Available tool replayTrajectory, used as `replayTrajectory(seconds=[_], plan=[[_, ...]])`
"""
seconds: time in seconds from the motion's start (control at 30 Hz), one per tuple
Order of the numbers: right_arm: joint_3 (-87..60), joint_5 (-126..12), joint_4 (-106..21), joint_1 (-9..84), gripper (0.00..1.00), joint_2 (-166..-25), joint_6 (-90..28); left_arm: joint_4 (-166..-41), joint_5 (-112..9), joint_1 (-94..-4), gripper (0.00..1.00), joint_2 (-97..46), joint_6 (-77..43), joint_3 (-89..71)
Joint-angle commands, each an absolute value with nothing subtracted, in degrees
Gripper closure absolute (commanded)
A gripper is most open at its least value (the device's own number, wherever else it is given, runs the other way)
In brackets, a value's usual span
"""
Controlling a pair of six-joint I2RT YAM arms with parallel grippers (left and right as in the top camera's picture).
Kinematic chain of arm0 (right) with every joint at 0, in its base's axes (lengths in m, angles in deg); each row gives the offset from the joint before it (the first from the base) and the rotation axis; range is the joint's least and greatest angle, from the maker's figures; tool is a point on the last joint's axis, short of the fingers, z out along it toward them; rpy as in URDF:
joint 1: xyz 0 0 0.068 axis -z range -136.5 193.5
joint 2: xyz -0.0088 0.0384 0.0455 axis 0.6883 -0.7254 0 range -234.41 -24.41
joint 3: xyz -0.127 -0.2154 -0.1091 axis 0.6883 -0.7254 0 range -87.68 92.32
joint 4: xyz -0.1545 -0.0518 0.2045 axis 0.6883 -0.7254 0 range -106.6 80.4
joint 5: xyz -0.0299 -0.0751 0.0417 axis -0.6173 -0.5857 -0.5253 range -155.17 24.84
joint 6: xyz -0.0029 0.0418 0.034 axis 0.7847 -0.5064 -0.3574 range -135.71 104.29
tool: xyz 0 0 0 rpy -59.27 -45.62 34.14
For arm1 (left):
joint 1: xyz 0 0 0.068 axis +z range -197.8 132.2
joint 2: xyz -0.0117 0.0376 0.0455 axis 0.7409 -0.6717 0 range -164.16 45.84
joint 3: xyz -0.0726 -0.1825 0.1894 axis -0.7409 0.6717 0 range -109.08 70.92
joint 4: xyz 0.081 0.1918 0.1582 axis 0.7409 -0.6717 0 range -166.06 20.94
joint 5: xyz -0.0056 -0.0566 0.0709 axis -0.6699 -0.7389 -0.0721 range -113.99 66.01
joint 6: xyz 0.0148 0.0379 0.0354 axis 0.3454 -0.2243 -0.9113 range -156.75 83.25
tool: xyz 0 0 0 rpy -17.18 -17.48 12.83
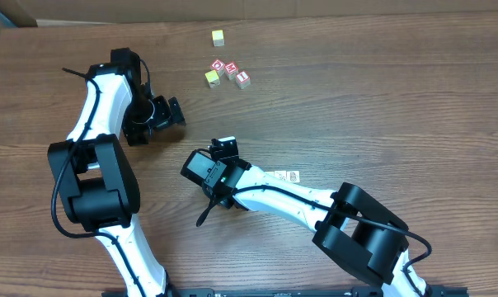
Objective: Flip 5 blocks
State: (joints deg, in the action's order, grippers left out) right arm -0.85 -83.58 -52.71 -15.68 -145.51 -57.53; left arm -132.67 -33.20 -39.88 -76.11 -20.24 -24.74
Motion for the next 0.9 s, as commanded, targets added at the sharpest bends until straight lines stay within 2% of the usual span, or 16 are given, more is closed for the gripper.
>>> replayTrajectory(seconds=[0.0, 0.2, 0.5, 0.73, 0.83, 0.87], plan=[[-1.2, -84.4, -52.4, -14.8, 0.84, -144.1, -57.9, -132.7, -33.0, -39.9, 0.00, -74.9, -20.2, -25.3], [1.4, -79.6, -52.1, -14.6, 0.79, -143.6, -57.2, -132.7, -33.0, -39.9, 0.00, -74.9, -20.2, -25.3], [8.6, -78.8, -63.3, -10.5, 0.78, -133.0, -57.3, -132.7, -33.0, -39.9, 0.00, -74.9, -20.2, -25.3], [8.6, -77.5, -79.1, 1.0, 0.88, -123.5, -57.8, -132.7, -33.0, -39.9, 0.00, -74.9, -20.2, -25.3], [8.6, -77.2, -83.2, 6.5, 0.96, -121.8, -57.8, -132.7, -33.0, -39.9, 0.00, -74.8, -20.2, -25.3], [8.6, -76.8, -84.0, 8.0, 0.96, -121.7, -57.8, -132.7, -33.0, -39.9, 0.00, -74.9, -20.2, -25.3]])
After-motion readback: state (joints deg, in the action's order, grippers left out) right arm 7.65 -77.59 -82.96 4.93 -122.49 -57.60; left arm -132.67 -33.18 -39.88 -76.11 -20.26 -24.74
